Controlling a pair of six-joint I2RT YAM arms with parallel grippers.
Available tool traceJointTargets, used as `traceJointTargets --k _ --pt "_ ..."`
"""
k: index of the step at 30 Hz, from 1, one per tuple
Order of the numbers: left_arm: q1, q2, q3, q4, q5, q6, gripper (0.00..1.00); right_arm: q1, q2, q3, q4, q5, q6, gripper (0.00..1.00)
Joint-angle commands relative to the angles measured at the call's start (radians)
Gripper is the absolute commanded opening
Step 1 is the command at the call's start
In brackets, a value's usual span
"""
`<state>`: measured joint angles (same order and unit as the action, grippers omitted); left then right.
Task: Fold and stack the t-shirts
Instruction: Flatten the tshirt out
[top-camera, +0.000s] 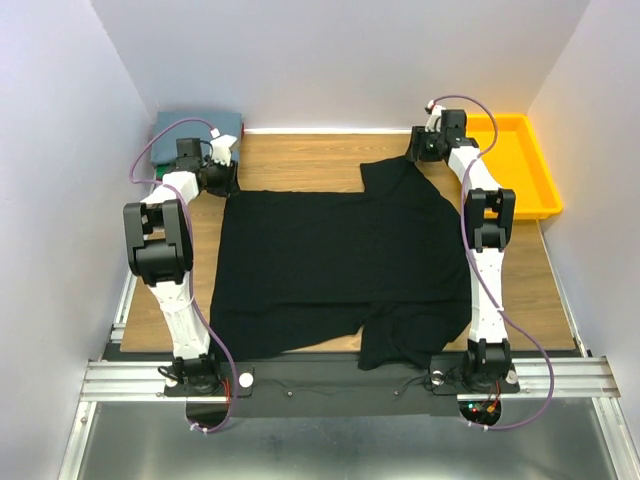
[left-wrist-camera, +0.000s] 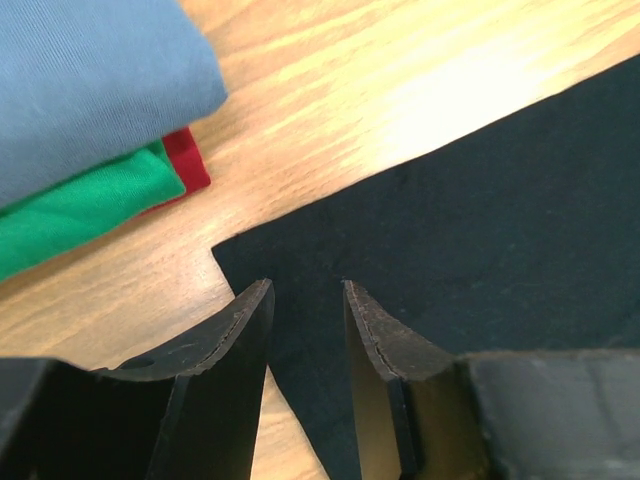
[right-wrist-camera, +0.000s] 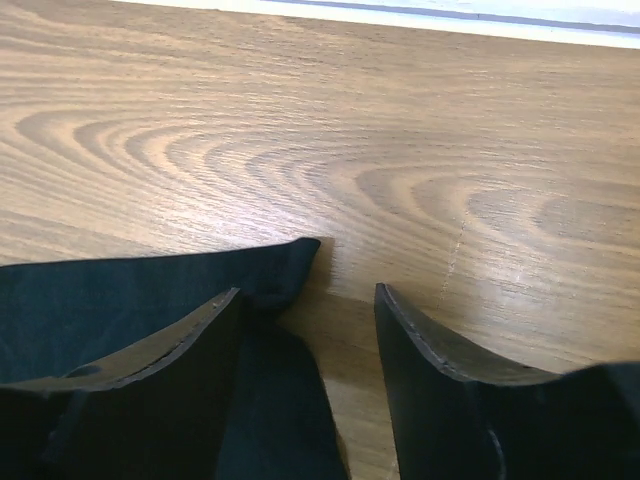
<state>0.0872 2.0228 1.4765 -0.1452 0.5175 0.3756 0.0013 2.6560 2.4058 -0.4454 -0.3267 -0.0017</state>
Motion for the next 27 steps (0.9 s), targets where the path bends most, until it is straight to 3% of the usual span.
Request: traceJointTargets --k 1,4,6,7,11,14,27 --pt "0.013 0.020 0.059 0.012 -0.010 -0.017 0.47 0.003 0.024 0.032 0.076 -0.035 0.043 0.59" --pt "0.013 0.045 0.080 0.004 -0.033 -0.021 0.48 0.003 0.035 0.033 0.088 -0.070 0.051 0.57" --pt "0.014 0.056 0.094 0.004 -0.048 -0.021 0.48 0.002 0.038 0.033 0.099 -0.093 0.055 0.49" --pt "0.014 0.066 0.099 0.004 -0.051 -0.020 0.48 0.003 0.041 0.033 0.102 -0.110 0.058 0.41" --pt "0.014 0.091 0.123 -0.017 -0.054 -0.006 0.48 0.003 0.035 0.027 0.111 -0.150 0.057 0.26" --pt "0.014 0.106 0.136 -0.021 -0.066 0.005 0.49 0.003 0.021 0.019 0.116 -0.193 0.049 0.03" --pt "0.014 0.166 0.186 -0.077 -0.106 0.025 0.48 0.003 -0.016 0.042 0.132 -0.236 0.051 0.01"
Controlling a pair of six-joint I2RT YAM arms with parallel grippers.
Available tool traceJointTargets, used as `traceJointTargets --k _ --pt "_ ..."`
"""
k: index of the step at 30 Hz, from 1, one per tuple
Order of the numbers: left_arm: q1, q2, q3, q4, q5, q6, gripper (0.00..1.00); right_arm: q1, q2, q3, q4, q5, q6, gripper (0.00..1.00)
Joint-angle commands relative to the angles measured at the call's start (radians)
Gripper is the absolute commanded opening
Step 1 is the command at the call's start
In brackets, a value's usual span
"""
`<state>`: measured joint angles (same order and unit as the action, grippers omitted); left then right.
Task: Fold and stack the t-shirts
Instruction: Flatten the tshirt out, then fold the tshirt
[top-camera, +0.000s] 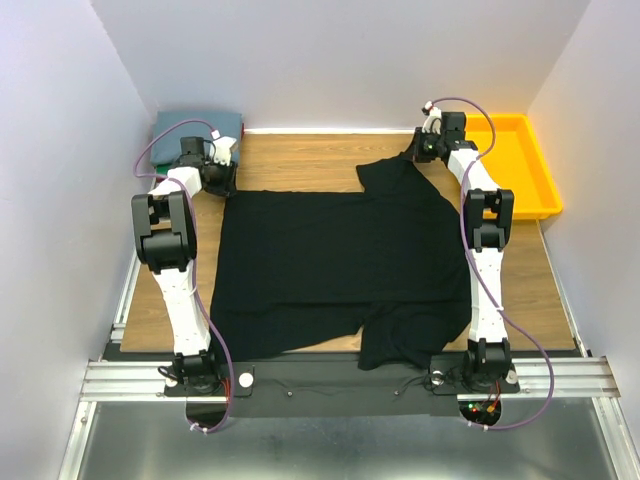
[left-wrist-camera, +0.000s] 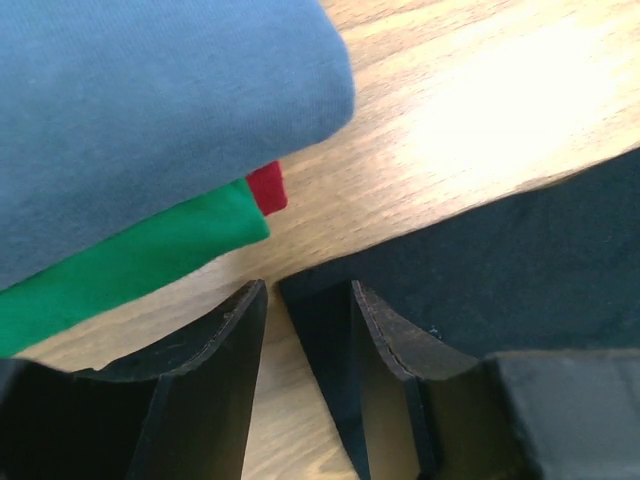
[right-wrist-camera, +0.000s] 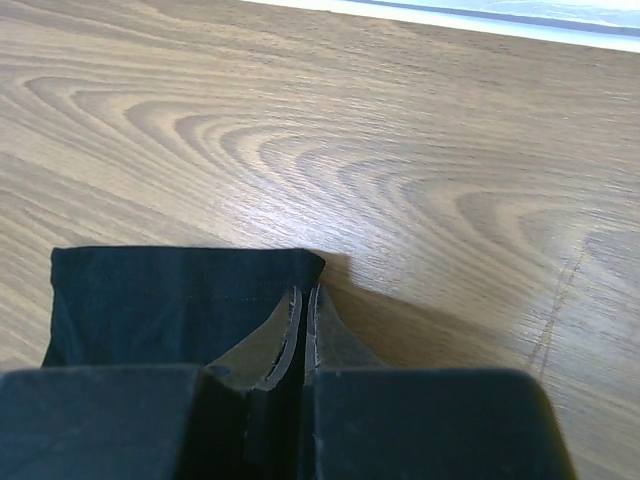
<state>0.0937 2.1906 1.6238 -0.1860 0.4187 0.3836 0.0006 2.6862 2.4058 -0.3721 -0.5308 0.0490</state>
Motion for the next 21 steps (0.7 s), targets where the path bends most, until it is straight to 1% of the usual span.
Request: traceJointTargets --k 1,9,11,12,14,21 --pt "0.006 -0.002 0.041 -0.039 -0.005 0.021 0.43 0.004 -0.048 0.042 0.059 -0.032 -0.003 0.01" --pt "0.008 0.015 0.082 -0.058 0.043 0.028 0.20 0.004 -0.071 0.065 0.064 -0.029 -0.006 0.01" --pt "0.008 0.020 0.088 -0.063 0.052 0.029 0.13 0.004 -0.078 0.081 0.065 -0.014 -0.012 0.01" --pt "0.008 0.018 0.096 -0.063 0.057 0.028 0.07 0.003 -0.080 0.087 0.068 -0.009 -0.017 0.01" --pt "0.008 0.015 0.099 -0.059 0.058 0.028 0.00 0.004 -0.081 0.107 0.073 0.006 -0.020 0.01" --pt "0.015 -0.054 0.082 -0.001 0.074 0.018 0.00 0.004 -0.114 0.161 0.120 0.054 -0.015 0.01"
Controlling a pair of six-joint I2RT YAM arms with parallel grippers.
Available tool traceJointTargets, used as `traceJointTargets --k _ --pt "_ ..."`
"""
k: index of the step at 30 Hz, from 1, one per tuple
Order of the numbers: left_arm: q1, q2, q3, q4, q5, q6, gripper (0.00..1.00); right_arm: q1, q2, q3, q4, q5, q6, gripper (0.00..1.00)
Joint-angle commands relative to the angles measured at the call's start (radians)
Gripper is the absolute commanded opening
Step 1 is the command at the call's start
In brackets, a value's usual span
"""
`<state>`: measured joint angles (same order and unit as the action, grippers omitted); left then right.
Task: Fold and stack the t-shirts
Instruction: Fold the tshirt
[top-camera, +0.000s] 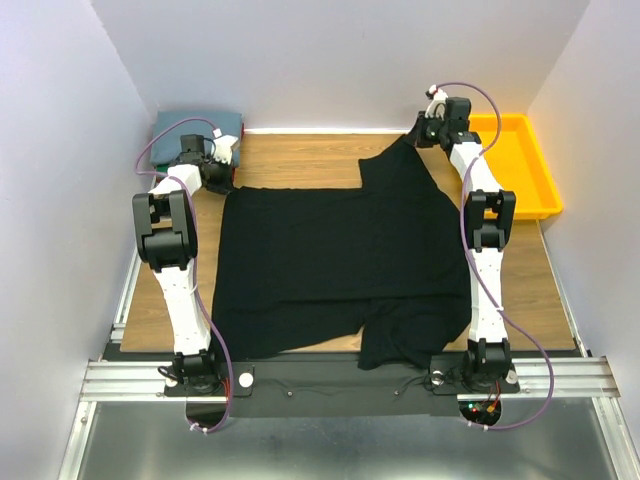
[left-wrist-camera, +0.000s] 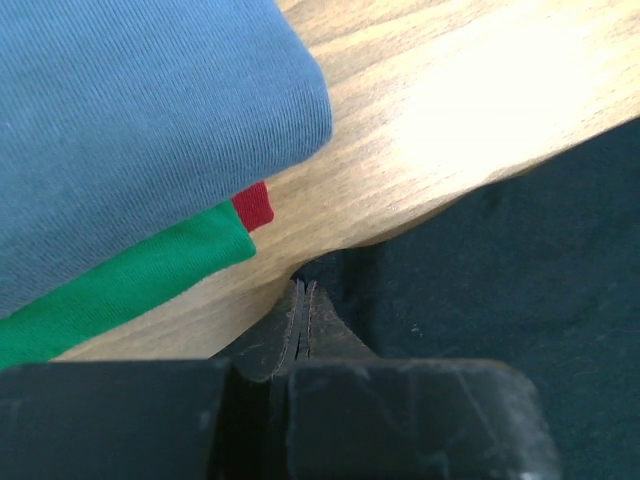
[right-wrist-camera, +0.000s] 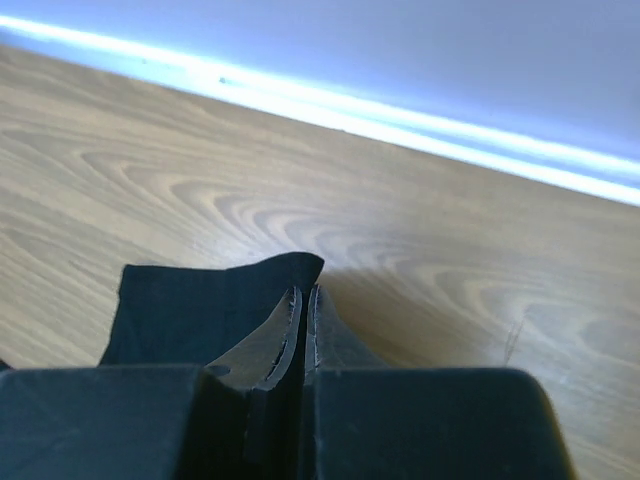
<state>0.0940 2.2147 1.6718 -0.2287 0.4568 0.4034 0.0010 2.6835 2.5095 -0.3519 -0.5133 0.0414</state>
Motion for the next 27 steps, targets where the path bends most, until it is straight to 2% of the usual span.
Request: traceJointTargets --k 1,10,15,27 --pt "0.016 -0.088 0.029 0.048 0.040 -0.002 0.00 0.004 -0.120 0.057 0.108 0.041 -0.006 0.01" --pt "0.035 -0.170 0.013 0.086 0.097 0.043 0.00 0.004 -0.206 0.028 0.143 0.033 -0.031 0.01" --pt "0.039 -0.216 -0.038 0.091 0.161 0.083 0.00 0.004 -0.324 -0.099 0.145 -0.004 -0.032 0.01" --pt "0.052 -0.319 -0.159 0.054 0.200 0.241 0.00 0.004 -0.554 -0.389 0.139 -0.021 -0.126 0.01"
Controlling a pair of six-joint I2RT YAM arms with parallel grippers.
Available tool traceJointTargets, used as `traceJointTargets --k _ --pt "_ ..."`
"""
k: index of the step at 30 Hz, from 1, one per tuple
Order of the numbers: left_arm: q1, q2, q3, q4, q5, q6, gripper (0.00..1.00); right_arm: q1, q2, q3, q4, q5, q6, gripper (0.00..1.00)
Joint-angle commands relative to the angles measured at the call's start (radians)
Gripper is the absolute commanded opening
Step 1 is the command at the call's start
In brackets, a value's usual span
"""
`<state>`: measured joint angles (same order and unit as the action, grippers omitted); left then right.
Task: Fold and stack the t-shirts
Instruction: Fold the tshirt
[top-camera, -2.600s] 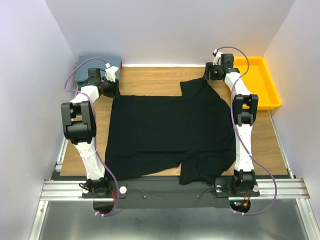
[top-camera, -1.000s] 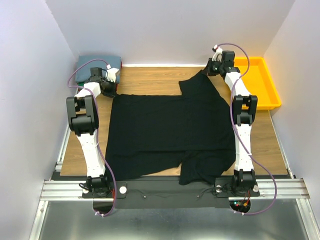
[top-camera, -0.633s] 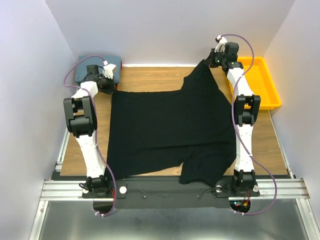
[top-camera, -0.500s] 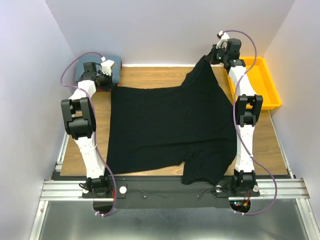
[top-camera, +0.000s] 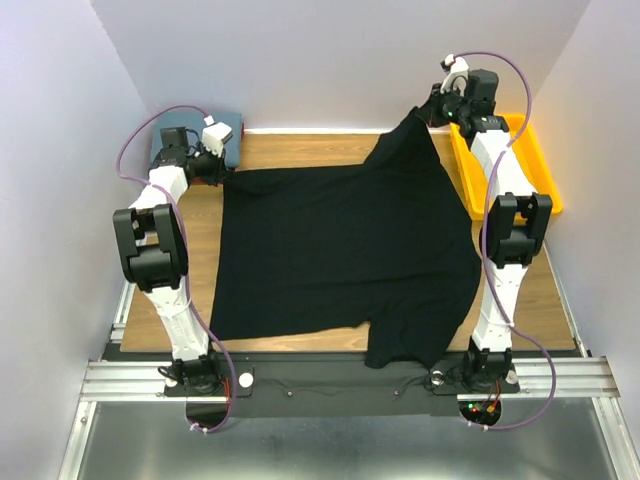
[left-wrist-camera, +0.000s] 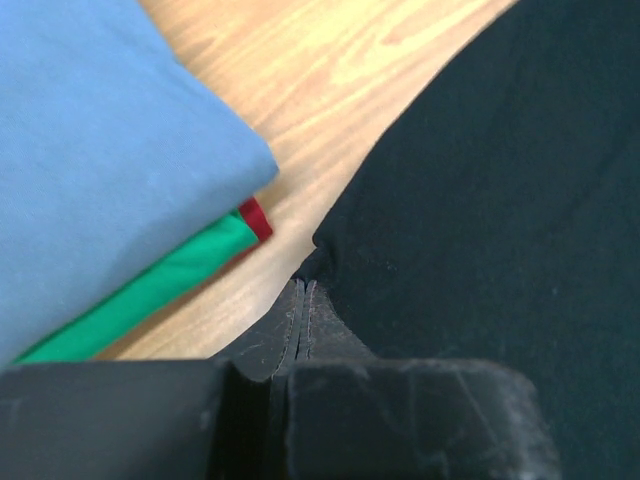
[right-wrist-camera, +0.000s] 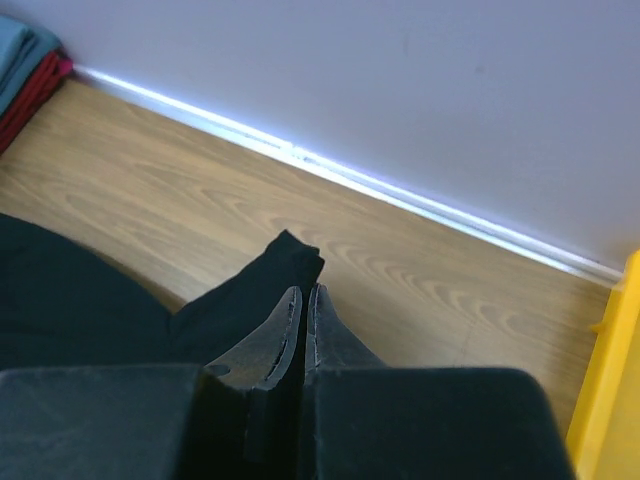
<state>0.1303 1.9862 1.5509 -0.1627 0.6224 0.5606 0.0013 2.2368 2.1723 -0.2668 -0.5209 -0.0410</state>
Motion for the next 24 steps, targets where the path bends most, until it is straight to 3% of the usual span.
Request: traceJointTargets --k 1,13,24 --pt "0.017 -0.104 -0.046 -0.014 0.036 0.094 0.00 0.003 -0.121 -0.077 0.054 -0.013 -0.054 0.01" --pt "0.057 -0.262 -0.262 -0.038 0.045 0.263 0.00 0.003 -0.342 -0.321 0.020 -0.014 -0.115 0.01" --pt "0.074 -0.319 -0.362 -0.063 0.053 0.341 0.00 0.003 -0.535 -0.540 -0.066 -0.025 -0.160 0.01"
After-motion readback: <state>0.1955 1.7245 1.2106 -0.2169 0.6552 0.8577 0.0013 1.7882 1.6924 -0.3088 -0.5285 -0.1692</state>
